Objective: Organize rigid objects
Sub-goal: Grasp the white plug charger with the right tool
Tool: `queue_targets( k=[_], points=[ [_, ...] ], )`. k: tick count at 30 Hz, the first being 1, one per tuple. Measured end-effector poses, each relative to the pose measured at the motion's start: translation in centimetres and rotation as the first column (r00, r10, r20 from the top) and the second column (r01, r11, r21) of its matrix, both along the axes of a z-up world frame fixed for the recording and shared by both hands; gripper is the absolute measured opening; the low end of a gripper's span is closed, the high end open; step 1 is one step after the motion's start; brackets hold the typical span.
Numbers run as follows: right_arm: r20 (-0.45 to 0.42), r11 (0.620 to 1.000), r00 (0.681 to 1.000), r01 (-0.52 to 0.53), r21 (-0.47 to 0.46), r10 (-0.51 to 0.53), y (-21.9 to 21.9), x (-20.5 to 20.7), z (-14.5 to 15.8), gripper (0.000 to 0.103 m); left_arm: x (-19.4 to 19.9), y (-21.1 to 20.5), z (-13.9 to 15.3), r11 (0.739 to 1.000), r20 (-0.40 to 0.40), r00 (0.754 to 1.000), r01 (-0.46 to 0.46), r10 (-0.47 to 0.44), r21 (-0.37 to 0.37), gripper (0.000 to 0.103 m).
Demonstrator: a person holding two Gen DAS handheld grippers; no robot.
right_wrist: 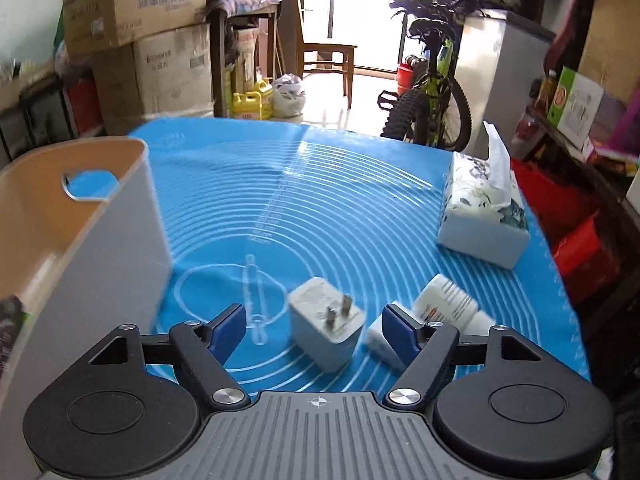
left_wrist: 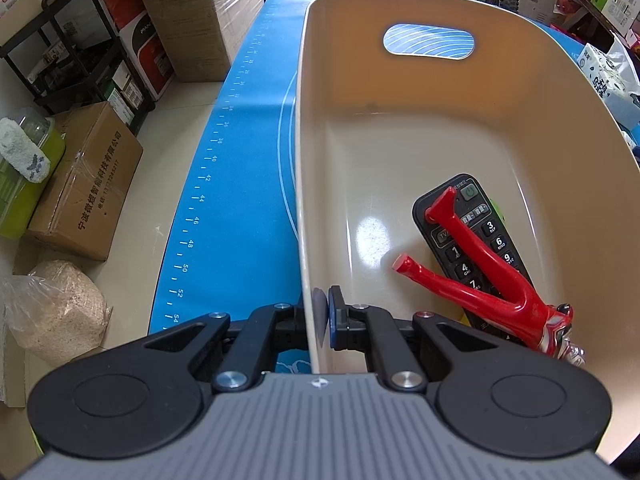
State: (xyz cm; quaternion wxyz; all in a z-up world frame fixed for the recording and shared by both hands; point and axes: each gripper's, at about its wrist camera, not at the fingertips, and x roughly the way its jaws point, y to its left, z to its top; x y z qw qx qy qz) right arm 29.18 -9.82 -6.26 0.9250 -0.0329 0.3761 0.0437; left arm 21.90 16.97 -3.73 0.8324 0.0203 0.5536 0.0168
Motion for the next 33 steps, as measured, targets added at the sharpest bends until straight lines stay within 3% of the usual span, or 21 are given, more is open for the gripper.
queue_targets(
  k=[10,13,16,22,24,33],
  points=[
    [0.011,0.997,0.997,-0.076,0.027,0.076,-0.7,1.6,-2.6,0.077,0.3,-0.2,-0.2,1.0,-0.005,1.0,0.003,-0.003,0.003,0.011],
    [0.016,0.996,0.996,-0.092,-0.018,0.092,-0.2,1.6,-2.8,0.051,0.3,-0.2,-0.2,1.0,-0.005,1.0,0.003,-0.003,0.006,0.011],
    [0.012,0.996,0.996,-0.091,0.018,0.091,-0.7,1.4,-2.6,0.048,0.3,-0.2,-0.2,1.0,-0.005,1.0,0.003,-0.003,0.006,0.011],
    [0.011,0.998,0.998,-0.062,-0.015,0.062,-0.5,0.8,-2.0,0.045,0.3,-0.1,-0.2,1.0,-0.004,1.0,0.004,-0.004,0.006,0.011],
    [0.018,0.999,0.999,-0.046,-0.015,0.047,-0.6,0.5,-1.3,0.036,0.3,0.0,-0.2,1.0,-0.004,1.0,0.004,-0.004,0.005,0.011],
    [0.046,1.0,0.999,-0.007,-0.018,0.008,-0.8,-0.3,0.8,0.036,0.2,0.0,-0.2,1.0,-0.004,1.0,0.003,-0.003,0.006,0.011]
  ],
)
